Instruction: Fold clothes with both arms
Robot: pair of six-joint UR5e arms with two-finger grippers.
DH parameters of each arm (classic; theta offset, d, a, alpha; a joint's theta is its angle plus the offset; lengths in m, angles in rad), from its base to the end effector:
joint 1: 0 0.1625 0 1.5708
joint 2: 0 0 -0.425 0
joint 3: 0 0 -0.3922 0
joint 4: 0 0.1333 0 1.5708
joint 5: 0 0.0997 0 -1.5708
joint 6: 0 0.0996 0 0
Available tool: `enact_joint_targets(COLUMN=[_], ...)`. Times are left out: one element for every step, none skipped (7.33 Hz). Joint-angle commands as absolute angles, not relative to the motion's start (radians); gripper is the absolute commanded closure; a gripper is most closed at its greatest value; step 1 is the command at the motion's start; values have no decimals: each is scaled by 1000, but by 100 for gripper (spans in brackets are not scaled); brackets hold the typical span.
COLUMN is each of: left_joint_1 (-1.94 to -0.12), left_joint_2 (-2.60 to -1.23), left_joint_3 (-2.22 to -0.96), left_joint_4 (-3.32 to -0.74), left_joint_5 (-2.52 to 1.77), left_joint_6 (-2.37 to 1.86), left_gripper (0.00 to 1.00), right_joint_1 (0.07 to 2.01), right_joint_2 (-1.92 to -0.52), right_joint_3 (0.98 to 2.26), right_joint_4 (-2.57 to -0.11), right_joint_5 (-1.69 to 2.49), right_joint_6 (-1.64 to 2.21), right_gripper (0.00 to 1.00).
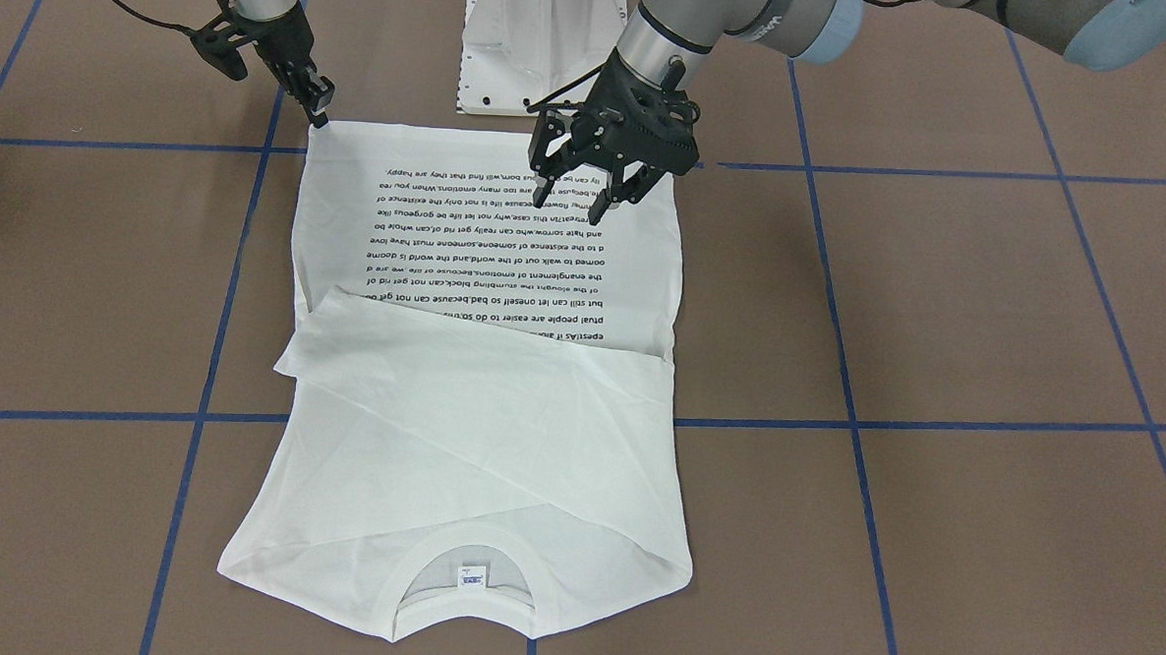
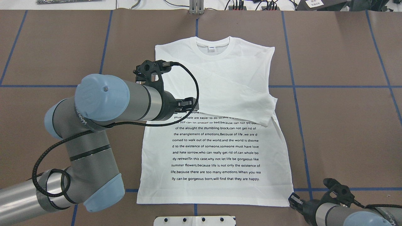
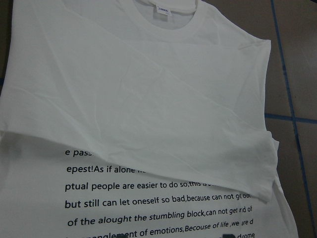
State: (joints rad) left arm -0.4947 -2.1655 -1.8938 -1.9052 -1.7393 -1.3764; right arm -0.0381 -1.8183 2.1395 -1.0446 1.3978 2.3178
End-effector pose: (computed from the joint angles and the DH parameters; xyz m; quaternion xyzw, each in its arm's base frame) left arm 0.4735 -0.3879 0.1391 0.1330 0.5726 -0.0720 0.8058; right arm -0.4130 -0.1348 0.4409 -0.0839 -0.4086 0.3485 0.8394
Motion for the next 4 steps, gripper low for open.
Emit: enact_joint_targets(left_joint_1=[-492, -479, -401, -326], left_joint_2=[-2111, -2055, -2010, -1923], left_joint_3=[-1957, -1970, -2000, -2046], left_joint_4=[-1893, -1894, -1891, -1893], left_joint_5=[-1741, -1740, -1729, -1706], left_joint_6=[-1412, -1501, -1591, -1665], left_gripper=[30, 30, 30, 30], right_joint_1=[-35, -37, -37, -37], right_joint_2=[-1821, -1821, -1822, -1833], right_joint_3=[2151, 2160, 2164, 2175], right_joint_4=[-1045, -1045, -1045, -1045], right_joint_5=[1402, 1402, 1404, 1404], right_joint_6=[2318, 2318, 2318, 2318], right_gripper=[100, 100, 100, 100])
